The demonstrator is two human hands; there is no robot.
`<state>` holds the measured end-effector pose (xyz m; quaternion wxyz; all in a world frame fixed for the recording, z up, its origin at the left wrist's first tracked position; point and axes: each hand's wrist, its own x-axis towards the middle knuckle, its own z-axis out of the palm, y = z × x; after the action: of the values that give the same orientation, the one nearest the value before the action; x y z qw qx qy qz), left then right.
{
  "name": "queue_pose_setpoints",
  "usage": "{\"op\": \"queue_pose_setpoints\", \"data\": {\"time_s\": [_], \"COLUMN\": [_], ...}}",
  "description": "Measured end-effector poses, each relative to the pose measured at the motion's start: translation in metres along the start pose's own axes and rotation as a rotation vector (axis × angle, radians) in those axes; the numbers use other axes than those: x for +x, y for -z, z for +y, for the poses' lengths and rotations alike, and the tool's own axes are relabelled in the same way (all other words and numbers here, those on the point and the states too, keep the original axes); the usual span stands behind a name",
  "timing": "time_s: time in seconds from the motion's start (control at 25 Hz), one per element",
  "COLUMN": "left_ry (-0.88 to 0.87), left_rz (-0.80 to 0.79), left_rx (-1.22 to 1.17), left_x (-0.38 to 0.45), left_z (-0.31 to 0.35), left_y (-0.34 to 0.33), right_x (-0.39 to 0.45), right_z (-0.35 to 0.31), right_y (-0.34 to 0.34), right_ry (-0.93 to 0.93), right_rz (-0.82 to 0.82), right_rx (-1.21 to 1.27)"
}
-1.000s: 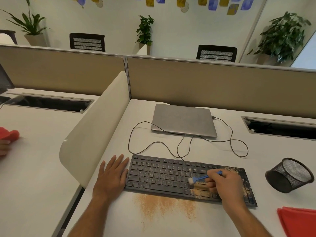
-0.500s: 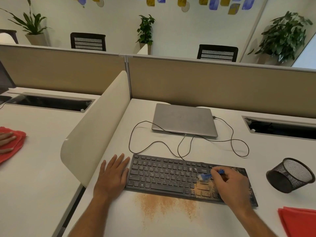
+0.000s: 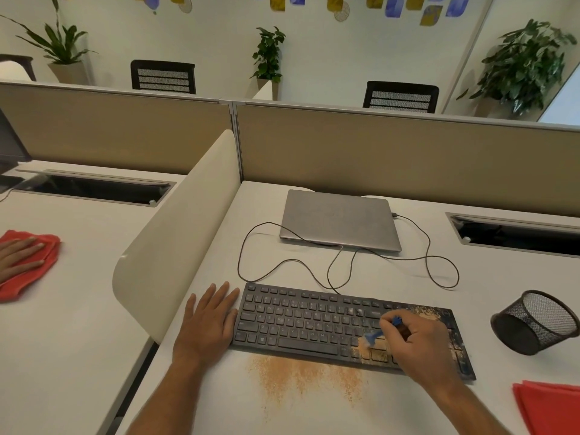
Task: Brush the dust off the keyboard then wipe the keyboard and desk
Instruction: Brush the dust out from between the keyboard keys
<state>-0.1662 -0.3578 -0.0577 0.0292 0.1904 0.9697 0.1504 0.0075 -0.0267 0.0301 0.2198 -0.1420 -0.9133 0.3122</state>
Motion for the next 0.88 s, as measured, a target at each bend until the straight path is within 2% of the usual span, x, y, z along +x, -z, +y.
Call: {"op": "queue_pose_setpoints", "data": {"time_s": [0.08, 0.24, 0.4, 0.52, 0.68, 0.88], "left_ry": [-0.003, 0.002, -0.002, 0.001, -0.003, -0.001], "left_rz": [-0.001, -0.005, -0.005, 0.000, -0.002, -0.005], "left_rx": [-0.001, 0.014, 0.012, -0.004, -0.006, -0.001], "left_x": [0.000, 0.000, 0.000, 0.000, 0.000, -0.001], "left_z": [0.000, 0.001, 0.000, 0.000, 0.000, 0.001], "left_y": [0.000, 0.000, -0.001, -0.001, 0.000, 0.001], "right_x": [0.001, 0.001, 0.004, 0.002, 0.004, 0.004], "right_z": [0.000, 0.002, 0.003, 0.003, 0.001, 0.002], "right_y": [0.000, -0.002, 0.002, 0.001, 0.006, 0.008], "right_ry": [-0.002, 0.095, 0.067, 0.148, 0.157, 0.198], "right_rz": [0.021, -0.064, -0.042, -0.121, -0.120, -0.217], "right_rx": [-0.001, -0.058, -0.049, -0.073, -0.061, -0.111]}}
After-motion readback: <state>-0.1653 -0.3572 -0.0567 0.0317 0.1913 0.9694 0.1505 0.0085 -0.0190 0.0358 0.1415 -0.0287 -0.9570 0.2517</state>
